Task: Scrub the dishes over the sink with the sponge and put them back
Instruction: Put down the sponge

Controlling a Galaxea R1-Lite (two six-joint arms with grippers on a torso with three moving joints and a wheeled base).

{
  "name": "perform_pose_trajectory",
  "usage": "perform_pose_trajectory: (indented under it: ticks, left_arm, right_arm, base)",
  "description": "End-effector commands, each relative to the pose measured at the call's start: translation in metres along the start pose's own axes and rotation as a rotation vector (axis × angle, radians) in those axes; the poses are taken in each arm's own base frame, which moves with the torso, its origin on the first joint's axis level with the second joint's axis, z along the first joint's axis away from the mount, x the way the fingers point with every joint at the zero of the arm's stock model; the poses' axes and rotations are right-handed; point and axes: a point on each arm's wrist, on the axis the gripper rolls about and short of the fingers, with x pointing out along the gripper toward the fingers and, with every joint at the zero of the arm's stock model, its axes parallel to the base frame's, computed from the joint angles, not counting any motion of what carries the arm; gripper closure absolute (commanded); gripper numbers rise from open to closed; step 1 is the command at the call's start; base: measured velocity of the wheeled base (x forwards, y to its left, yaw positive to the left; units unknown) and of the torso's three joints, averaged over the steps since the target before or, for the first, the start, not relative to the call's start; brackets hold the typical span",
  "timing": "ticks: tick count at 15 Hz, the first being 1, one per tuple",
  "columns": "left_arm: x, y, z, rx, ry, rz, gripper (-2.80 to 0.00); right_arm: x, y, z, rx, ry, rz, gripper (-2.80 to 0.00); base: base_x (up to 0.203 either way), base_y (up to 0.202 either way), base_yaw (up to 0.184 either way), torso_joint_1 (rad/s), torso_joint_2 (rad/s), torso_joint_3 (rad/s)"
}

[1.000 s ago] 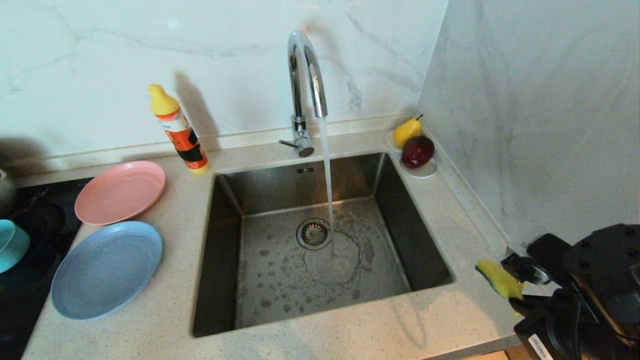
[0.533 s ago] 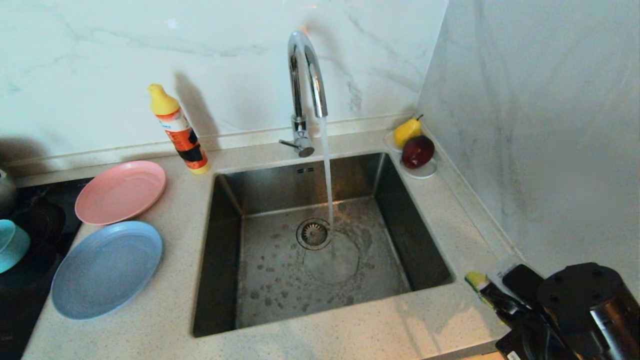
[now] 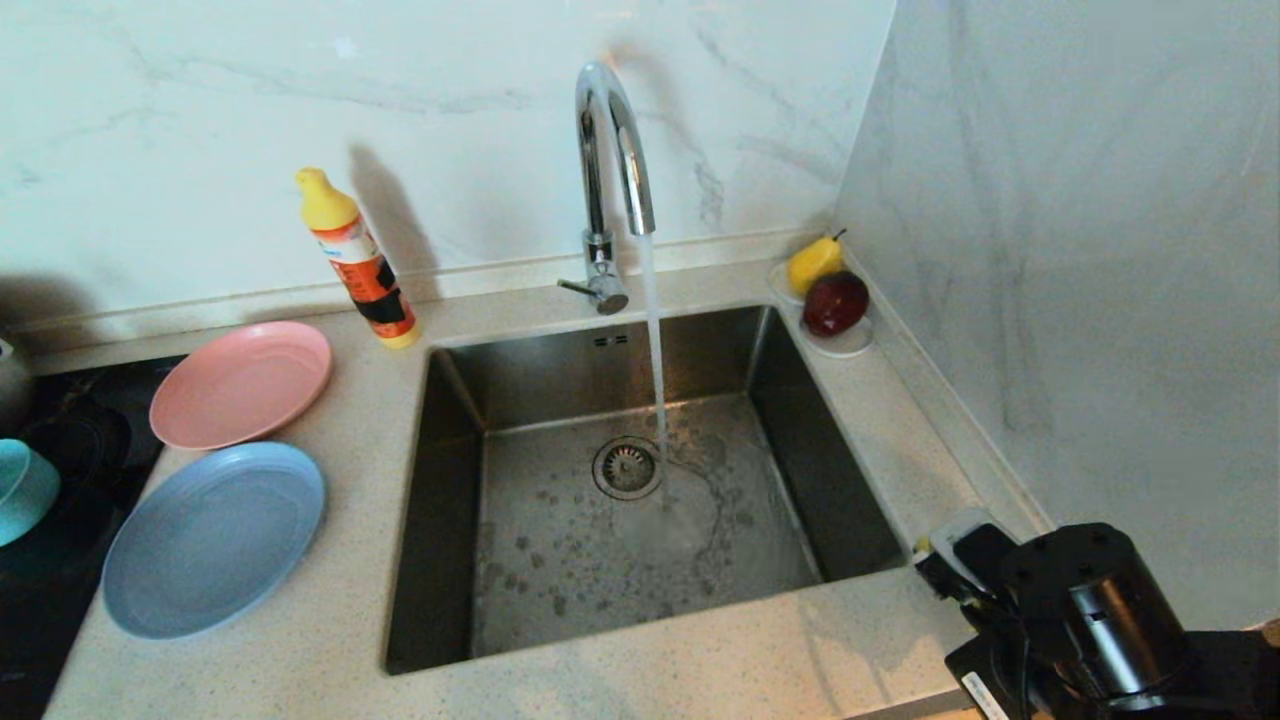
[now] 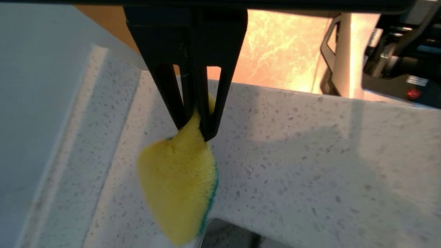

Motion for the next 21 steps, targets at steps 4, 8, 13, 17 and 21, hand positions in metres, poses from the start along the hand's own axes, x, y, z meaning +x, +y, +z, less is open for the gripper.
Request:
perform_pose_trajectory:
  ticks: [4,8,13,17,21]
  left_arm:
    - [0.000,0.000,0.000,0.000,0.001,0.001,0.00]
    - [0.000,0.000,0.000,-0.001,0.001,-0.001,0.00]
    - [0.000,0.000,0.000,0.000,0.001,0.001,0.00]
    - [0.000,0.000,0.000,0.000,0.001,0.000,0.00]
    - [0.000,0.000,0.000,0.000,0.001,0.001,0.00]
  right_arm:
    - [0.021,-0.001,-0.011,-0.048,0.012,-0.046,0.00]
    - [0.034,-0.008,-0.002,-0.073,-0.026,-0.090,0.00]
    - [0.051,-0.004,0.001,-0.109,-0.053,-0.116,0.00]
    - [0.066,-0.009,0.003,-0.088,-0.052,-0.151,0.00]
    - [0.069,-0.015,0.013,-0.075,-0.076,-0.170,0.00]
  base:
    - [0.000,0.000,0.000,0.000,0.00,0.000]
    - [0.000,0.000,0.000,0.000,0.00,0.000]
    - [0.000,0.000,0.000,0.000,0.00,0.000]
    - [0.000,0.000,0.000,0.000,0.00,0.000]
    - [0.000,0.000,0.000,0.000,0.00,0.000]
